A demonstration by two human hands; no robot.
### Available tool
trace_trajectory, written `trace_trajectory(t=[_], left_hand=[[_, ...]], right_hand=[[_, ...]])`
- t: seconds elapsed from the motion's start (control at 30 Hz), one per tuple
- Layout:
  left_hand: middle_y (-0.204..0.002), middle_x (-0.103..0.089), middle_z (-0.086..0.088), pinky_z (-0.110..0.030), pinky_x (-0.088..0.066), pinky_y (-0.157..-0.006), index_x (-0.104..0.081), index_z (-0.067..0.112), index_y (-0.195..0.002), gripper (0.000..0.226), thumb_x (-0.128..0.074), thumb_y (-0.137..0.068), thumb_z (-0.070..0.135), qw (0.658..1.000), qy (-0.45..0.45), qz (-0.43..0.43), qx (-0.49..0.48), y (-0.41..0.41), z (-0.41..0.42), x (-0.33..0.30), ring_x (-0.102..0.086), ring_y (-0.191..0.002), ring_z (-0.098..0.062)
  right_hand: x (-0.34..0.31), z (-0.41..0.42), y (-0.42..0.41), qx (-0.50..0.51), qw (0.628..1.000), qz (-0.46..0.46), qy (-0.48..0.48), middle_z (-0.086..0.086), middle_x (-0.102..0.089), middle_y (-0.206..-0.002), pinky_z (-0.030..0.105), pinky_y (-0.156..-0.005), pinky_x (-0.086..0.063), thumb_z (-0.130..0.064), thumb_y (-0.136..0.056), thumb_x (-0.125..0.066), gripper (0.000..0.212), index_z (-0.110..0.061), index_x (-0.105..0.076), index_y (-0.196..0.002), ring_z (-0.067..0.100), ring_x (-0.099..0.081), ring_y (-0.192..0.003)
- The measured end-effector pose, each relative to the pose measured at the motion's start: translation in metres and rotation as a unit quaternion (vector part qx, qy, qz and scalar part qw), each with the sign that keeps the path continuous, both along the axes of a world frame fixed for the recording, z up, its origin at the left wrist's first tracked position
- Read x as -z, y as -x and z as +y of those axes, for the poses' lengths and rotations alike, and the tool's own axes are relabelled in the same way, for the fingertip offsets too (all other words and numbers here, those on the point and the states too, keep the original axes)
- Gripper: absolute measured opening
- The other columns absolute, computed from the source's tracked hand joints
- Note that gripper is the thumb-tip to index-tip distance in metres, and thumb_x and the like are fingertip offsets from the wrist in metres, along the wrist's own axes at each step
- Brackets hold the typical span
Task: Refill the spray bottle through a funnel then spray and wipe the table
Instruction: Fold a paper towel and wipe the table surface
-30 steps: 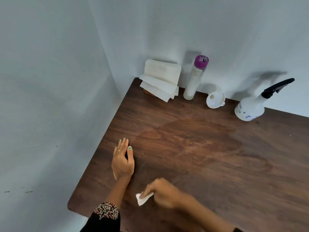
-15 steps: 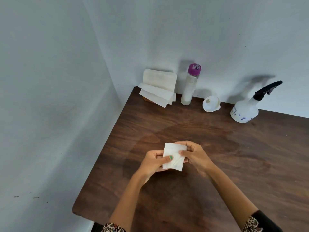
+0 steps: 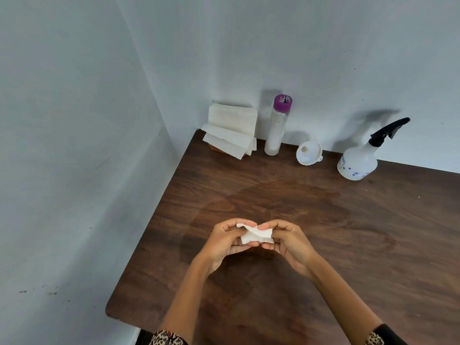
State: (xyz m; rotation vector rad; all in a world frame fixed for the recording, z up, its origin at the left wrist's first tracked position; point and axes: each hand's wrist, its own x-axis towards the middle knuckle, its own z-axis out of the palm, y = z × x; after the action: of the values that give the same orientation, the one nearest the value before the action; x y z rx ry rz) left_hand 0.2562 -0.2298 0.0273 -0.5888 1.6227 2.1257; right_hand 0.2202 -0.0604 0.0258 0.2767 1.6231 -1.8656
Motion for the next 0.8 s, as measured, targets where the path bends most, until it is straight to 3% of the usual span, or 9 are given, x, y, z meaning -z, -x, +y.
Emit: trace_trajectory(t=[0.17, 0.23, 0.3, 0.37, 0.5, 0.57, 0.63, 0.73, 0.8], left_hand=[[-0.106, -0.071, -0.014, -0.033, -0.055, -0.087, -0.073, 0.007, -0.098, 0.039, -0.037, -0.096, 0.024, 0.998, -0.019, -0.052, 0.001, -0.001, 0.002, 0.005, -0.069, -0.094, -0.025], [-0.101, -0.072, -0.008, -0.028, -0.056, -0.081, -0.074, 0.012, -0.096, 0.030, -0.050, -0.094, 0.029, 0.999, 0.003, -0.050, 0.007, -0.003, 0.005, 0.006, -0.070, -0.091, -0.018], [-0.100, -0.071, -0.005, -0.024, -0.057, -0.074, -0.071, 0.015, -0.097, 0.012, -0.063, -0.088, 0.016, 0.999, 0.035, -0.032, 0.001, -0.004, 0.008, 0.008, -0.069, -0.089, -0.012], [-0.096, -0.071, -0.005, -0.022, -0.057, -0.068, -0.067, 0.015, -0.097, 0.017, -0.068, -0.083, 0.005, 0.998, 0.050, -0.014, -0.019, -0.005, 0.011, 0.010, -0.069, -0.087, -0.011], [-0.096, -0.072, -0.009, -0.024, -0.058, -0.068, -0.066, 0.012, -0.096, 0.019, -0.069, -0.080, 0.002, 0.991, -0.018, -0.033, -0.126, -0.003, 0.024, 0.011, -0.069, -0.088, -0.017], [-0.096, -0.073, -0.009, -0.025, -0.059, -0.070, -0.066, 0.010, -0.099, 0.021, -0.069, -0.080, 0.002, 0.986, -0.066, -0.042, -0.150, -0.003, 0.032, 0.012, -0.069, -0.088, -0.017], [-0.094, -0.073, -0.008, -0.024, -0.058, -0.069, -0.067, 0.008, -0.099, 0.020, -0.069, -0.080, 0.002, 0.985, -0.083, -0.045, -0.144, -0.004, 0.039, 0.015, -0.070, -0.084, -0.015], [-0.093, -0.073, -0.008, -0.024, -0.058, -0.073, -0.068, 0.011, -0.094, 0.015, -0.068, -0.081, 0.003, 0.989, -0.046, -0.046, -0.133, -0.006, 0.048, 0.023, -0.069, -0.086, -0.015], [-0.092, -0.073, -0.006, -0.025, -0.056, -0.080, -0.070, 0.016, -0.088, 0.015, -0.067, -0.082, 0.003, 0.989, 0.047, -0.017, -0.141, -0.004, 0.046, 0.034, -0.068, -0.089, -0.016]], right_hand=[[0.001, 0.004, -0.004, 0.016, 1.000, 0.014, -0.023, 0.014, -0.072, -0.091, 0.025, -0.065, -0.052, 0.008, -0.086, -0.035, 0.040, 0.000, -0.073, -0.075, 0.022, -0.064, -0.084], [0.002, 0.005, -0.006, 0.025, 0.999, 0.017, -0.033, 0.014, -0.071, -0.086, 0.024, -0.062, -0.053, 0.005, -0.085, -0.043, 0.031, 0.003, -0.072, -0.076, 0.021, -0.065, -0.079], [0.006, 0.006, -0.008, 0.046, 0.998, 0.024, -0.041, 0.013, -0.070, -0.085, 0.024, -0.062, -0.053, 0.002, -0.084, -0.057, 0.015, 0.001, -0.072, -0.080, 0.022, -0.065, -0.080], [0.009, 0.006, -0.009, 0.086, 0.995, 0.038, -0.045, 0.012, -0.069, -0.087, 0.031, -0.067, -0.053, -0.002, -0.080, -0.068, 0.013, -0.005, -0.068, -0.092, 0.024, -0.064, -0.084], [0.013, 0.001, -0.014, 0.199, 0.971, -0.077, 0.111, 0.008, -0.069, -0.094, 0.032, -0.078, -0.050, -0.002, -0.073, -0.071, 0.044, -0.013, -0.054, -0.113, 0.021, -0.064, -0.089], [0.011, -0.004, -0.022, 0.194, 0.959, -0.124, 0.167, 0.008, -0.070, -0.094, 0.031, -0.084, -0.050, -0.005, -0.076, -0.068, 0.035, -0.011, -0.060, -0.109, 0.019, -0.064, -0.092], [0.013, -0.009, -0.027, 0.237, 0.944, -0.139, 0.185, 0.010, -0.072, -0.089, 0.031, -0.078, -0.056, -0.001, -0.083, -0.062, 0.020, -0.006, -0.064, -0.102, 0.021, -0.065, -0.089], [0.015, -0.014, -0.025, 0.348, 0.916, -0.152, 0.132, 0.015, -0.066, -0.088, 0.037, -0.079, -0.057, 0.005, -0.085, -0.059, 0.010, -0.001, -0.060, -0.094, 0.024, -0.063, -0.082], [0.017, -0.010, -0.016, 0.385, 0.910, -0.136, 0.067, 0.011, -0.061, -0.084, 0.037, -0.080, -0.054, 0.006, -0.085, -0.060, 0.011, -0.001, -0.058, -0.094, 0.020, -0.060, -0.076]])
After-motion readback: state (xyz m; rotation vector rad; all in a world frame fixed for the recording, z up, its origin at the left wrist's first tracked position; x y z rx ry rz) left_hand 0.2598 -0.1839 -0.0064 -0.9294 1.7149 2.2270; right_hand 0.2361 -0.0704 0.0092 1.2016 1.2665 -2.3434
